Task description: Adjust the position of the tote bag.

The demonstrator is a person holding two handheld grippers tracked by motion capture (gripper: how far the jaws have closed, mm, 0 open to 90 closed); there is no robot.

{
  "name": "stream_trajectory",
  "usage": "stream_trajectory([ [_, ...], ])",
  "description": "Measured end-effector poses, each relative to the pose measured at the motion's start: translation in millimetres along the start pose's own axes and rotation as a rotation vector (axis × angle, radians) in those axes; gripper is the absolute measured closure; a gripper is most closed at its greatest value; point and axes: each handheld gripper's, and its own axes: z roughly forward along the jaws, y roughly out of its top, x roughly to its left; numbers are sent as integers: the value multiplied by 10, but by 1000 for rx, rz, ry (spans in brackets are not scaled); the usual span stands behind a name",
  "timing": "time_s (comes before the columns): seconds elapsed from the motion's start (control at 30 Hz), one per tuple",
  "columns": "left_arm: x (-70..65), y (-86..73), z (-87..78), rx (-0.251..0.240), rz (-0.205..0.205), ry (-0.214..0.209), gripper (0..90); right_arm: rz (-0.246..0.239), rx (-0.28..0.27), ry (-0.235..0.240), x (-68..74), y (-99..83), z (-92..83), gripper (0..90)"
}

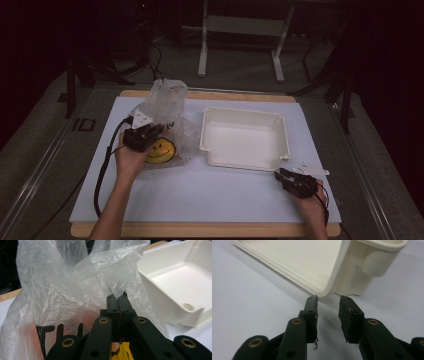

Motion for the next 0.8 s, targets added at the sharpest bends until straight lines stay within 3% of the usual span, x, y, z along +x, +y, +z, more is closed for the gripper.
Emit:
stream_trajectory([
  [0.3,-171,-307,-165,-14,14,7,900,-14,4,7,38,11,21,684],
  [0.47,-307,-585,-208,26,56,18,900,-19,3,11,45,15,27,684],
  [0.7,-412,-857,-243,60,61,8,900,-23,5,15,55,18,35,684],
  [0.8,-459,-1054,-252,102,60,0,900,-23,9,15,62,16,47,684],
])
